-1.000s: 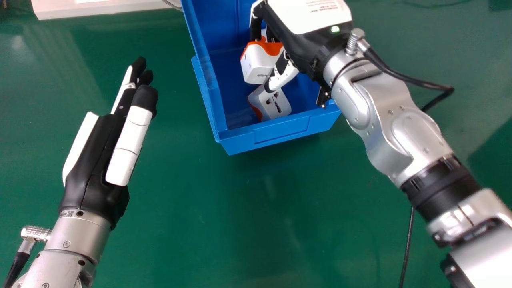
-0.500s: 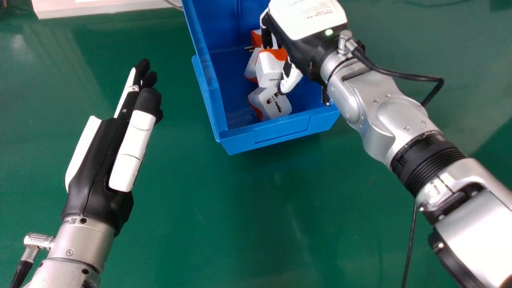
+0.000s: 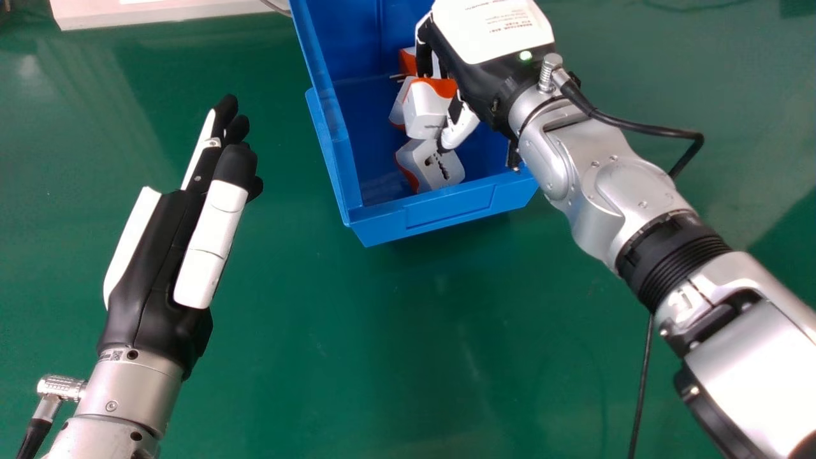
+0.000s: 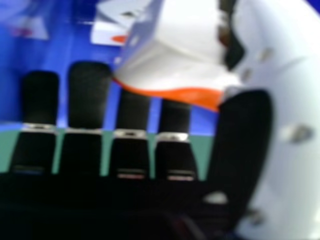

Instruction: Pick all objects and put in blue box

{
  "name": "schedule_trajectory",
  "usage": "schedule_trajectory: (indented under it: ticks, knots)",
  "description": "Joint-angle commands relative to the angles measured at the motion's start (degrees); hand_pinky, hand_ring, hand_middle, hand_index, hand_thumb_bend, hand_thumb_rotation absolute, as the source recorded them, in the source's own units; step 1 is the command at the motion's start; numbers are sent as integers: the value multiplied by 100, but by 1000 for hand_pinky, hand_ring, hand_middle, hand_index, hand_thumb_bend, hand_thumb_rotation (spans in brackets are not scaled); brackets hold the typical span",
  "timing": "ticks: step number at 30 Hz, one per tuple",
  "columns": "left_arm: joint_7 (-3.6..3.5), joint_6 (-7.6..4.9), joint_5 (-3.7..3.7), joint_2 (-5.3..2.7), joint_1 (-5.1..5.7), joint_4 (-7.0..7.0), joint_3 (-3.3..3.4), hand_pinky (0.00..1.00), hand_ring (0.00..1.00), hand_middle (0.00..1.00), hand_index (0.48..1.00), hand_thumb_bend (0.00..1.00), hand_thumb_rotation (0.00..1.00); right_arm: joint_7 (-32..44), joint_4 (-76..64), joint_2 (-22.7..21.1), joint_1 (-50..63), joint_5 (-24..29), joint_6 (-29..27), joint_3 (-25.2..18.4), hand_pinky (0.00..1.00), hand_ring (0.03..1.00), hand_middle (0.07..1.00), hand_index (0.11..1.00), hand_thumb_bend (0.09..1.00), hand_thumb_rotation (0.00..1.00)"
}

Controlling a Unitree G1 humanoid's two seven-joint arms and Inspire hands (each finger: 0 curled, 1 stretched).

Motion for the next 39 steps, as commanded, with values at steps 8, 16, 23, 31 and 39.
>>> schedule_trajectory:
  ticks: [8, 16, 23, 31, 39]
  knots:
    - [8, -64, -9, 10, -44, -83, -3, 937, 997, 1000, 1000, 891, 1000, -113, -113, -187, -25, -369, 253, 441, 787, 880, 898, 873, 676, 236]
    - [-20, -146, -11, 23, -97, 45, 8, 937, 997, 1000, 1000, 882, 1000, 72, -276, -202, 30, -383, 458, 507, 943, 969, 974, 967, 676, 455]
    - [-32, -195, 15, 48, -218, 216, 14, 940, 997, 1000, 1000, 880, 1000, 10, -276, -171, 52, -235, 515, 395, 993, 996, 997, 996, 676, 538]
    - [22, -255, 233, 125, -383, 457, -12, 945, 997, 1000, 1000, 853, 1000, -3, -643, -220, 198, -128, 681, 205, 992, 999, 1000, 999, 669, 523]
    - [55, -334, 512, 181, -555, 730, -11, 968, 1000, 1000, 1000, 805, 1000, 56, -1549, -312, 611, -16, 916, -34, 998, 1000, 1000, 1000, 640, 447]
